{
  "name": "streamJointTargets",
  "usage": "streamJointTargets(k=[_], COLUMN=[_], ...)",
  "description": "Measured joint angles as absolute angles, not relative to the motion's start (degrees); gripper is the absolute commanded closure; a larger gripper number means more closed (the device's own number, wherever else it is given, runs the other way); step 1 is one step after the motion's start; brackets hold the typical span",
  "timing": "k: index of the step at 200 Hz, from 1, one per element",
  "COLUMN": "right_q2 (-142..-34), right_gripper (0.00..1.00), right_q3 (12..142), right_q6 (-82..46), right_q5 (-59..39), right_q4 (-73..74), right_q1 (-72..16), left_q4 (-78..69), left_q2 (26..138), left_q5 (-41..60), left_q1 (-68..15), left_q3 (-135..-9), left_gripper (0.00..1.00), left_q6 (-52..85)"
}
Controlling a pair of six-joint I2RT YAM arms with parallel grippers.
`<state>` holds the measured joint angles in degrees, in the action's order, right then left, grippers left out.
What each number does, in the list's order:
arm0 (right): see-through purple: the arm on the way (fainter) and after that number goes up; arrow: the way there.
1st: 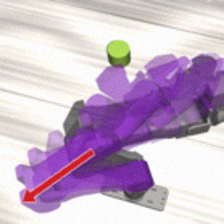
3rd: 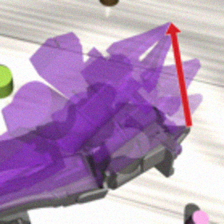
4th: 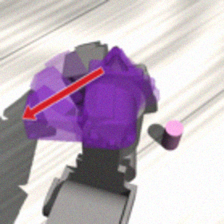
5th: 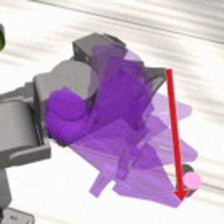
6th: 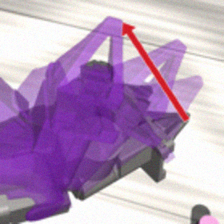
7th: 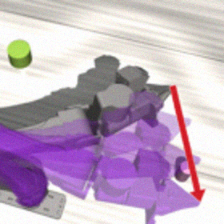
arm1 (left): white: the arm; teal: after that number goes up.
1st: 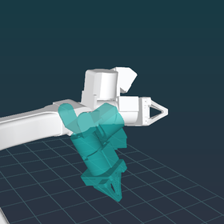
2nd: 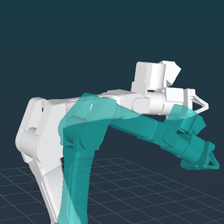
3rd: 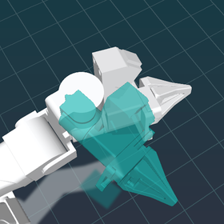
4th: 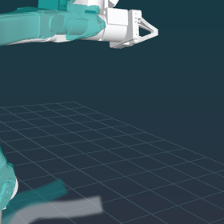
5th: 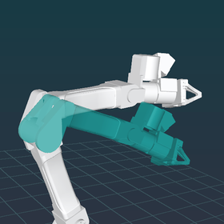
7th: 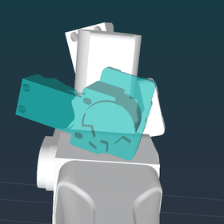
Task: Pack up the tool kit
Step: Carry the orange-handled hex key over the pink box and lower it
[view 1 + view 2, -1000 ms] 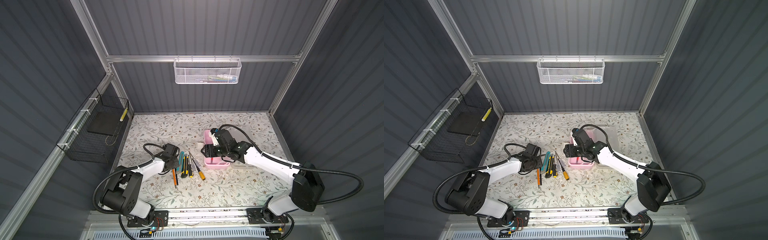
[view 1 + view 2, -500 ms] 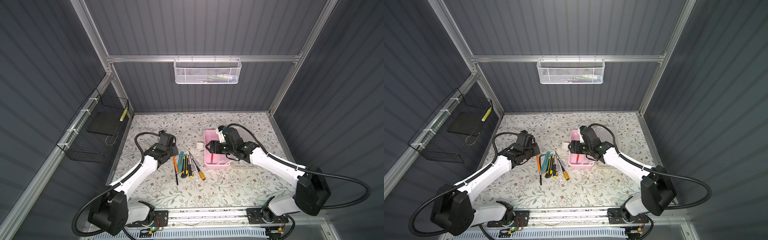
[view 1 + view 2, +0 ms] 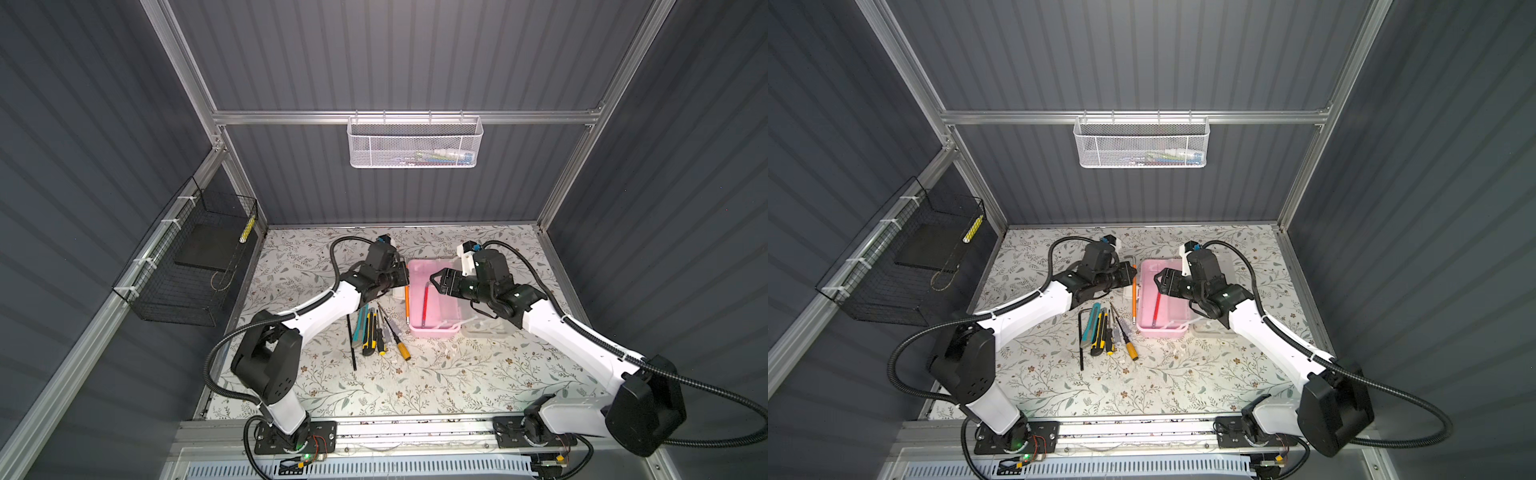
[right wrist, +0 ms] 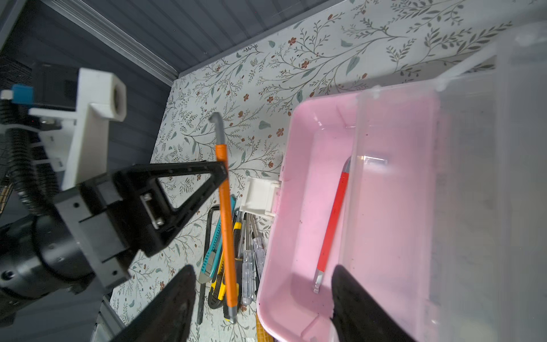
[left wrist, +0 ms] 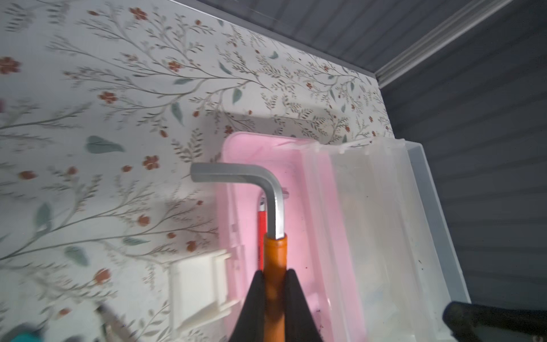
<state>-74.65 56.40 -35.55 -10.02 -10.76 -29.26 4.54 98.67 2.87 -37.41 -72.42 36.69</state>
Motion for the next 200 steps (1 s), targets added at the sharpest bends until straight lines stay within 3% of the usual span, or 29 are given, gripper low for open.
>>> streamJointTargets(k=[99, 200], right_q2=[-71.83, -72.34], right_gripper=[0.27, 0.24], right_q3=[52.93, 52.49], right_q6=[-35.53, -35.55], right_q5=[-8.58, -8.60], right_q4=[-10.70, -10.28], right_q1=[-27.35, -27.14], left_q4=[4.91, 12.47], left_q2=[117.73, 125.23], left_q5=[4.75, 4.03], left_q1=[-39.99, -40.53], left_q3=[-87.64, -94.63], left_gripper=[1.00, 1.00], left_q6=[35.11, 32.93])
